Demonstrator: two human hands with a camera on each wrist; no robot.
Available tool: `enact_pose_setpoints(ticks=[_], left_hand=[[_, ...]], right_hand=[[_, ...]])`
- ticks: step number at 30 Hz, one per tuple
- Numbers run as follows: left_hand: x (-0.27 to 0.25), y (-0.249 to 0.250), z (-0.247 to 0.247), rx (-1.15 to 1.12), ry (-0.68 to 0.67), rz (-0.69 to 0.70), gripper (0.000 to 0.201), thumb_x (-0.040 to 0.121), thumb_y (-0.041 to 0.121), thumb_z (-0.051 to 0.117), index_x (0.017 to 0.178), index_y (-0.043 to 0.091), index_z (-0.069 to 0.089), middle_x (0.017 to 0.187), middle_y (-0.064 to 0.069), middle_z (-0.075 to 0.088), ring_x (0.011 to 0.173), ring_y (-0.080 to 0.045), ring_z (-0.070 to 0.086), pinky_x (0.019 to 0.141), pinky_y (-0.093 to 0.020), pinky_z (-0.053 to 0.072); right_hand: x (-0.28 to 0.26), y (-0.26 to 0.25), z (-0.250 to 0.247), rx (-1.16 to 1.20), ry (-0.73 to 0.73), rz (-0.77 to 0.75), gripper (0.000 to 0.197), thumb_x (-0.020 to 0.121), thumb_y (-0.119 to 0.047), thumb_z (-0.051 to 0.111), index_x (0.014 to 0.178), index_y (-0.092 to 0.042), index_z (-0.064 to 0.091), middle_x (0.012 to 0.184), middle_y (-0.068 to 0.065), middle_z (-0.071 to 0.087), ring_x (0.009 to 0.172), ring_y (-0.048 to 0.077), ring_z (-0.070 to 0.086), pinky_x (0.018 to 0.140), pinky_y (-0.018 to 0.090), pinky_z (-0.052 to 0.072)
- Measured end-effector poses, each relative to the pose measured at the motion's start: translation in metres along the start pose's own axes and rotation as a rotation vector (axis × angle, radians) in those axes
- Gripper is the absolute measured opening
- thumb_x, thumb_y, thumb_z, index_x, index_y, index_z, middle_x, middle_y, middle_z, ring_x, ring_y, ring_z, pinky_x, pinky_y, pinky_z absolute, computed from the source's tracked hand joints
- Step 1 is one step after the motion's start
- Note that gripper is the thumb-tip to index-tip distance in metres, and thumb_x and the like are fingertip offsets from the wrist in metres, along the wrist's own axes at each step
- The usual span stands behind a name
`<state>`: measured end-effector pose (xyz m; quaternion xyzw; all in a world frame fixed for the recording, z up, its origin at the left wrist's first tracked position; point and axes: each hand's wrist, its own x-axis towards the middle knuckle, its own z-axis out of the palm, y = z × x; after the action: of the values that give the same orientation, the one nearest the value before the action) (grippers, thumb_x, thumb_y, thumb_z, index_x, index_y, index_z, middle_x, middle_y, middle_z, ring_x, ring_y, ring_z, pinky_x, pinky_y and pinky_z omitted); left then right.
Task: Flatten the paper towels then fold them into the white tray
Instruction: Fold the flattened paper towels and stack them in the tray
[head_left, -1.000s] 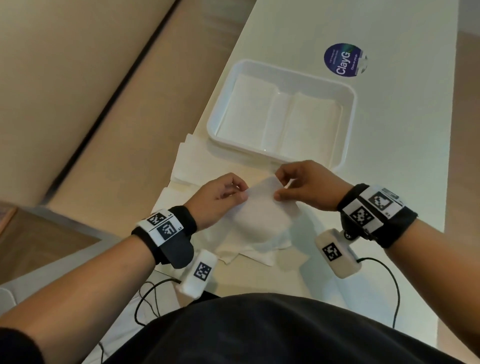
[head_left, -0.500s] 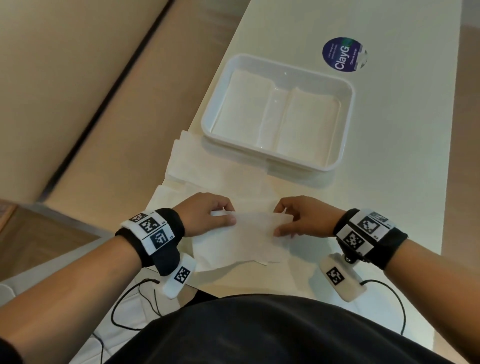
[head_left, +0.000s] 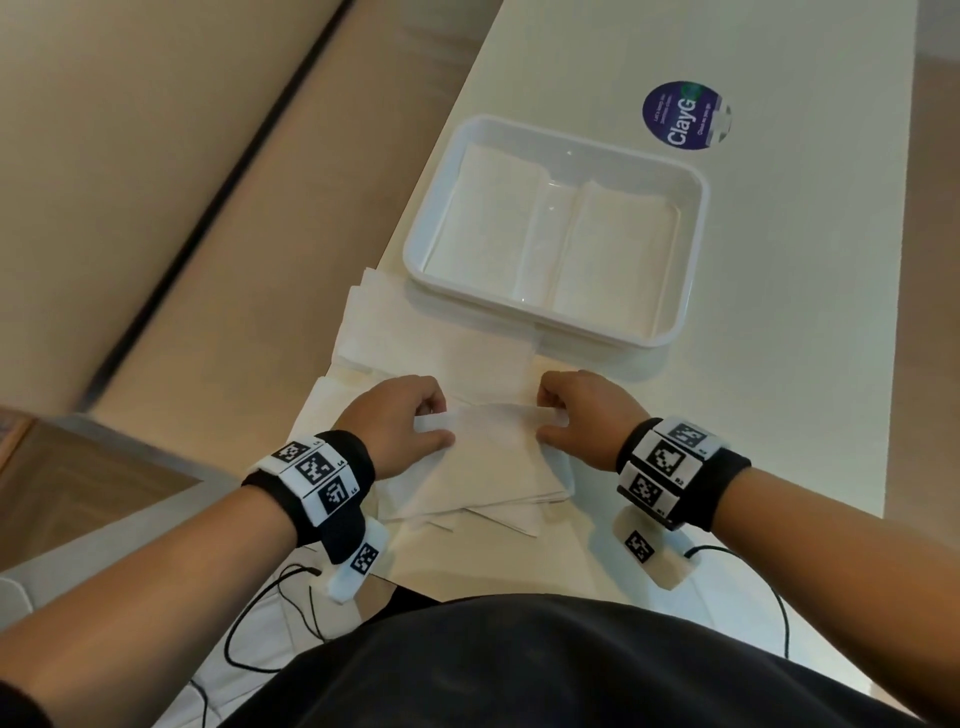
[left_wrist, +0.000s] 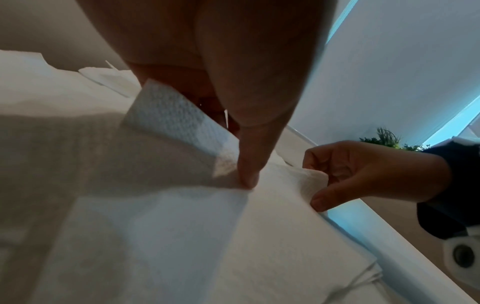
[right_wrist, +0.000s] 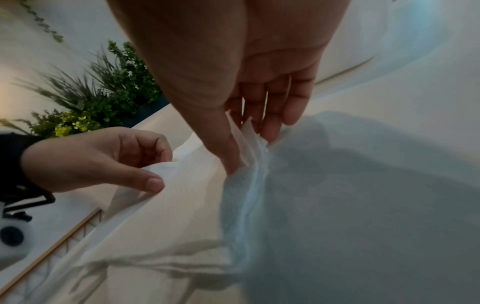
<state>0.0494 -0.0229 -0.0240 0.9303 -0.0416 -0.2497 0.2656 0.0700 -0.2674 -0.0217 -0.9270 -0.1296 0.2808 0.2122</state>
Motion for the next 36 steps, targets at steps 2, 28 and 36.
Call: enact_pose_setpoints(ticks=[2, 28, 36], left_hand=[[-0.001, 0.001, 0.001, 0.034, 0.023, 0.037, 0.029, 0.077, 0.037, 0.075, 0.094, 0.027, 0.053, 0.090, 0.012, 0.051, 0.087, -0.010, 0.047, 0.074, -0.026, 0.041], [0.007, 0.050, -0.021, -0.522, -0.083, 0.110, 0.038, 0.075, 0.033, 0.074, 0.103, 0.027, 0.049, 0.100, 0.006, 0.064, 0.089, -0.010, 0.062, 0.080, -0.028, 0.051], [0.005, 0.074, -0.035, -0.857, 0.052, 0.123, 0.026, 0.092, 0.028, 0.061, 0.118, 0.024, 0.061, 0.107, 0.007, 0.072, 0.096, -0.010, 0.068, 0.085, -0.029, 0.055]], right_hand=[[0.000, -0.001, -0.003, 0.064, 0.009, 0.035, 0.022, 0.078, -0.020, 0.067, 0.094, -0.021, 0.052, 0.088, -0.002, 0.059, 0.081, 0.020, 0.057, 0.073, 0.034, 0.051], [-0.015, -0.037, -0.104, 0.359, 0.112, -0.236, 0.014, 0.085, -0.013, 0.064, 0.092, -0.023, 0.057, 0.076, -0.007, 0.064, 0.069, 0.009, 0.057, 0.069, 0.027, 0.048], [-0.003, -0.054, -0.122, 0.399, 0.497, -0.216, 0.057, 0.077, -0.037, 0.076, 0.125, -0.029, 0.047, 0.126, -0.017, 0.052, 0.113, 0.003, 0.049, 0.094, 0.017, 0.038]])
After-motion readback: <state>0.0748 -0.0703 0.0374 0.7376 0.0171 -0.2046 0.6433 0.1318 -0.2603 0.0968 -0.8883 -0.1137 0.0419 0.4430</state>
